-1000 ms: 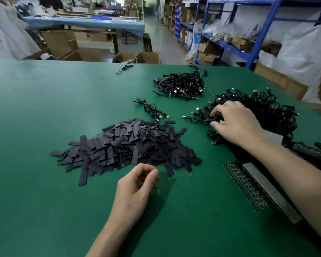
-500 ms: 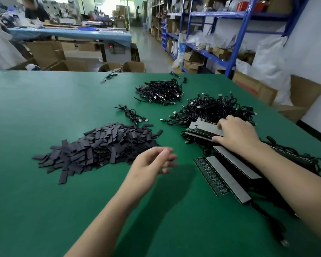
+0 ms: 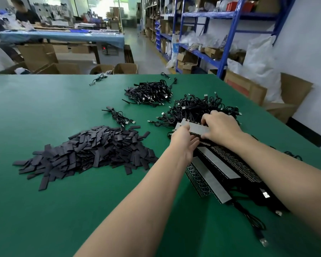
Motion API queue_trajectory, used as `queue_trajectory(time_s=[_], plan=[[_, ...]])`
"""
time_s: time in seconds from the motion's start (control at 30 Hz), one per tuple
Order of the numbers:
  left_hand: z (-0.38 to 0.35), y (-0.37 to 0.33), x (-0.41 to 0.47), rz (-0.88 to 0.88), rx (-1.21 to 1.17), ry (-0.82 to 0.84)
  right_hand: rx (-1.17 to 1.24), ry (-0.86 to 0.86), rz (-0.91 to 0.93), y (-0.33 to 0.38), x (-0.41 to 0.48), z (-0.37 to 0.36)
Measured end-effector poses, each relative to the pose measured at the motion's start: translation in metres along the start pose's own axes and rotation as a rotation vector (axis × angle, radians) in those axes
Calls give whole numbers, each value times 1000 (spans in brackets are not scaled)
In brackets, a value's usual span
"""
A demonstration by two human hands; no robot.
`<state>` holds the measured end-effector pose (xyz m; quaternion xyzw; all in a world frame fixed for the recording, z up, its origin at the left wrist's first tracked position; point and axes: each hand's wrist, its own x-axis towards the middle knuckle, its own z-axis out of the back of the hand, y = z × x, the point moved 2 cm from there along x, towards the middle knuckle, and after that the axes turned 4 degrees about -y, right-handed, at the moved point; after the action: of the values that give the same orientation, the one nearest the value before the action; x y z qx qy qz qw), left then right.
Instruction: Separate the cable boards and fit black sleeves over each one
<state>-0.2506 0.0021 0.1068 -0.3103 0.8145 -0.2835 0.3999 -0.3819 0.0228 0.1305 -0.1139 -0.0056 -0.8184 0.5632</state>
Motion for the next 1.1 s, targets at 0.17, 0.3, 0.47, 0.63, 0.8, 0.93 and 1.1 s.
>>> queue_trajectory(time_s=[0.17,0.3,0.47,0.63,0.8,0.93,1.1], plan=[[-11,-4,6,38,-93,-11,123,41,44,-11,11,3],[-22,-5,4,79,-155,-43,181,66,53,-15,16,-5],[-33,-1,-1,46,-180,-79,384,1,-38,-19,23,-6],[-39,0,-5,-1,-150,-65,507,-29,-110,-20,30,7],[-46,-9,-4,-32,-202,12,589,-58,-94,-26,26,25],[-53,-28,-6,-94,-153,77,566,41,26,-29,18,42],[-58,-33,-9,-194,-149,161,320,-259,19,-28,18,50]])
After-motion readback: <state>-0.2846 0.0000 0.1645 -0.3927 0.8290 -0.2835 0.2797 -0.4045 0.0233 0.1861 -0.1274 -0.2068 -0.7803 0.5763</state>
